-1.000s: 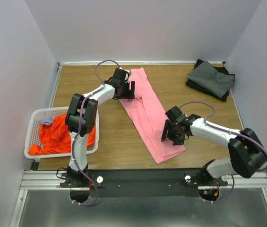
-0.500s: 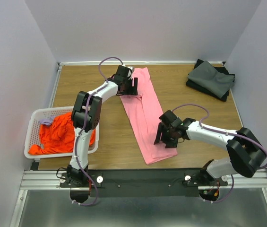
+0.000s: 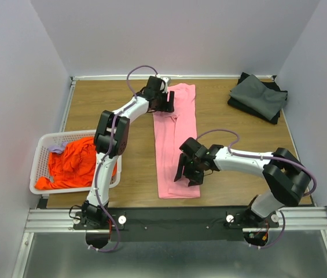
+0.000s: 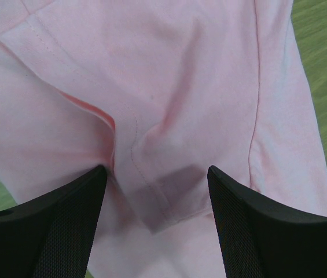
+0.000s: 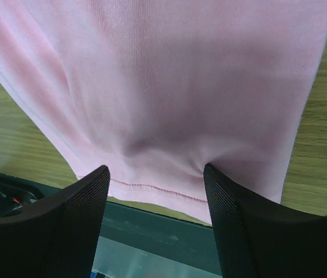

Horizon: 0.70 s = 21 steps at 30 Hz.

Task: Fold and stack the t-shirts
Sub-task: Fold the tshirt

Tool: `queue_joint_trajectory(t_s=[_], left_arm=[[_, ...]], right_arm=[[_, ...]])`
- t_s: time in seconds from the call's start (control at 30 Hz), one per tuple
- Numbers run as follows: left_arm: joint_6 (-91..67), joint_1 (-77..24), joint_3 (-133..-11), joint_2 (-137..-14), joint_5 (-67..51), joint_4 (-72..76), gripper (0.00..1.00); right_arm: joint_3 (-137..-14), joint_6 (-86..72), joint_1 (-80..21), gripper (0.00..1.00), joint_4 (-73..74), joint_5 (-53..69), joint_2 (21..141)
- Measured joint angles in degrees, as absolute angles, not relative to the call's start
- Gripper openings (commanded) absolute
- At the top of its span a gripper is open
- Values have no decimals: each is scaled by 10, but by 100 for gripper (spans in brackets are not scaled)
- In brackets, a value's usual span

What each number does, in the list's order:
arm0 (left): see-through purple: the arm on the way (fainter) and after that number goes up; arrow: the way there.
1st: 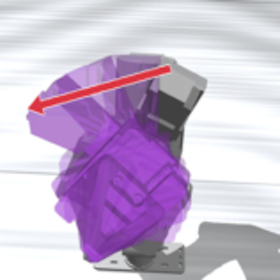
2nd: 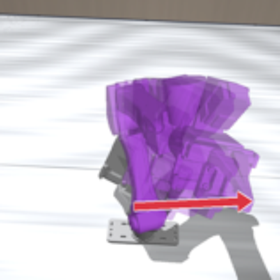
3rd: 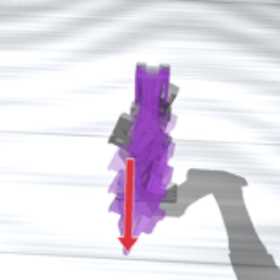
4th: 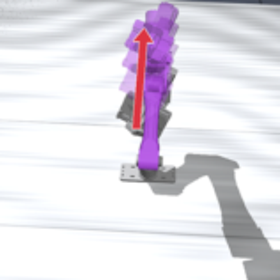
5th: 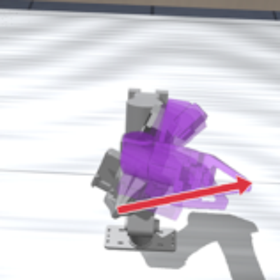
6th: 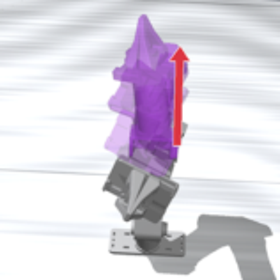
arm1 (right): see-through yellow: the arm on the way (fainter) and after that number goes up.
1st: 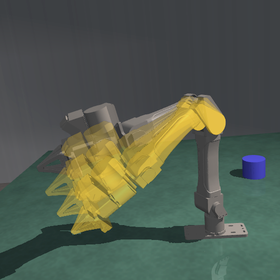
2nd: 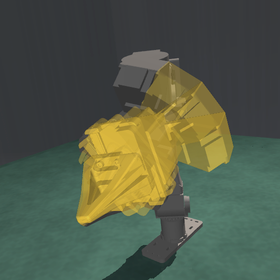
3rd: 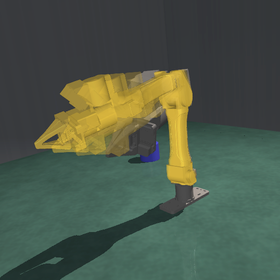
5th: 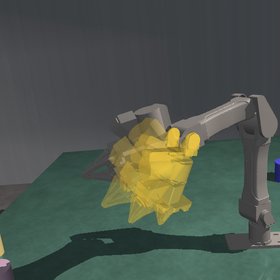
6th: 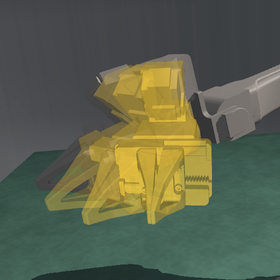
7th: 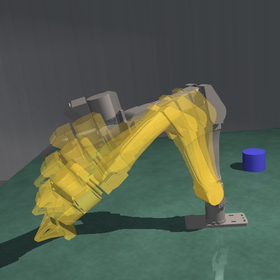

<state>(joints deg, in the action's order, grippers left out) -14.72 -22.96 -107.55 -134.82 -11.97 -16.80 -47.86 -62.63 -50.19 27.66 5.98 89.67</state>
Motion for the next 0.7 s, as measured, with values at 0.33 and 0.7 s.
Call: queue_joint_trajectory(t_s=[0.33,0.7], left_arm=[[-137,-230,-1133,-1371,-126,-193,79],[-152,-234,-1067,-1182,-109,-202,79]], right_arm=[[-480,-645,-506,74,296,52,874],[-451,-680,-507,74,387,4,730]])
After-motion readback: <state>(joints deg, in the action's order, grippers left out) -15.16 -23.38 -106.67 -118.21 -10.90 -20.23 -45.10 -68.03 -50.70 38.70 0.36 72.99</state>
